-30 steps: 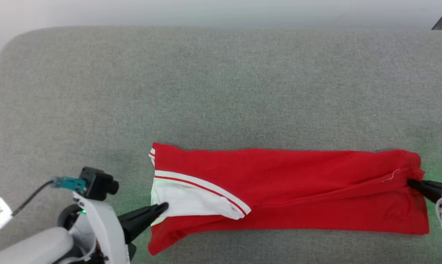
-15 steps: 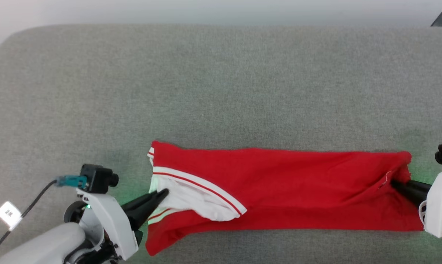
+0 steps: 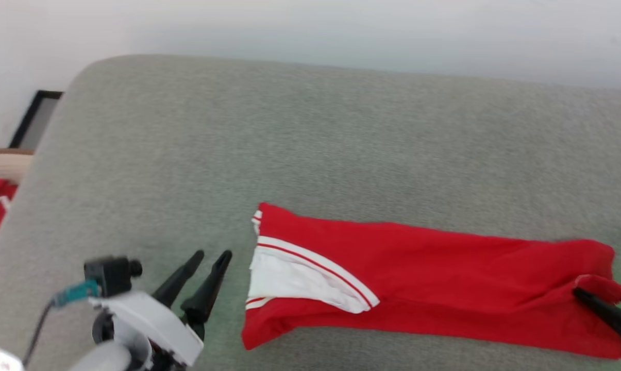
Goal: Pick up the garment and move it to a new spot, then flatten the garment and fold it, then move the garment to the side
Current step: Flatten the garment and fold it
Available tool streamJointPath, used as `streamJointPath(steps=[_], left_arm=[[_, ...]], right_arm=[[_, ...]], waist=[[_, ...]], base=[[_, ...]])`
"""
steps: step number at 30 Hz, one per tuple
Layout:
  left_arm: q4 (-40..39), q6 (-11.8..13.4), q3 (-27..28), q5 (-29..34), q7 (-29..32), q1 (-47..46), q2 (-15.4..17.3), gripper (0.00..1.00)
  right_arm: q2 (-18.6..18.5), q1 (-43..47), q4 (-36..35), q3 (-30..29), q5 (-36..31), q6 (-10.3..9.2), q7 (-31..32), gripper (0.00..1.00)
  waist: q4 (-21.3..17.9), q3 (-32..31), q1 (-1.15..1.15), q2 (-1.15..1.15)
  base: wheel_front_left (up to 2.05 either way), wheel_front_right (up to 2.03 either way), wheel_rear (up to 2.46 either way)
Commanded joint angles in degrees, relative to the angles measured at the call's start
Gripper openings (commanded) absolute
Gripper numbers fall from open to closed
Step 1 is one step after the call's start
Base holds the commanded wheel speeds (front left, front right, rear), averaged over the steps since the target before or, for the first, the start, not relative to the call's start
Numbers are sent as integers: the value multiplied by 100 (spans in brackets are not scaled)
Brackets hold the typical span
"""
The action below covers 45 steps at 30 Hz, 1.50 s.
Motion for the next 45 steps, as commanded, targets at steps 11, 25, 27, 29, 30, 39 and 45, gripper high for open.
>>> streamJointPath(steps=[11, 25, 27, 29, 30, 39, 45], left_arm=[[222, -86, 2327, 2318, 2, 1356, -1373, 100], [-367, -237, 4040, 5647, 2, 1882, -2551, 100], [-341, -303, 4154, 5891, 2, 1904, -2686, 100], [-263, -398, 4249, 6003, 1, 1910, -2822, 100], [-222, -437, 4281, 6061, 1, 1894, -2859, 100], [-83, -569, 4569, 6302, 1, 1760, -3121, 100], [-167, -573, 4749, 6448, 1, 1773, -3118, 100]], right_arm=[[-220, 449, 526, -539, 374, -8, 251, 100], [376, 139, 1114, -630, 54, -8, 1184, 100], [580, 53, 1362, -621, -116, -9, 1342, 100], [837, -76, 1630, -579, -336, -15, 1500, 100], [1010, -127, 1750, -555, -418, -15, 1583, 100], [2240, -442, 2045, -357, -904, 19, 1983, 0], [2003, -566, 1801, -817, -992, 9, 1706, 0]], waist=[[465, -202, 0, 0], [419, -107, 0, 0], [393, -55, 0, 0], [379, -2, 0, 0], [369, 29, 0, 0], [289, 218, 0, 0], [78, 258, 0, 0]], base=[[0, 0, 0], [0, 0, 0], [0, 0, 0], [0, 0, 0], [0, 0, 0], [0, 0, 0], [0, 0, 0]])
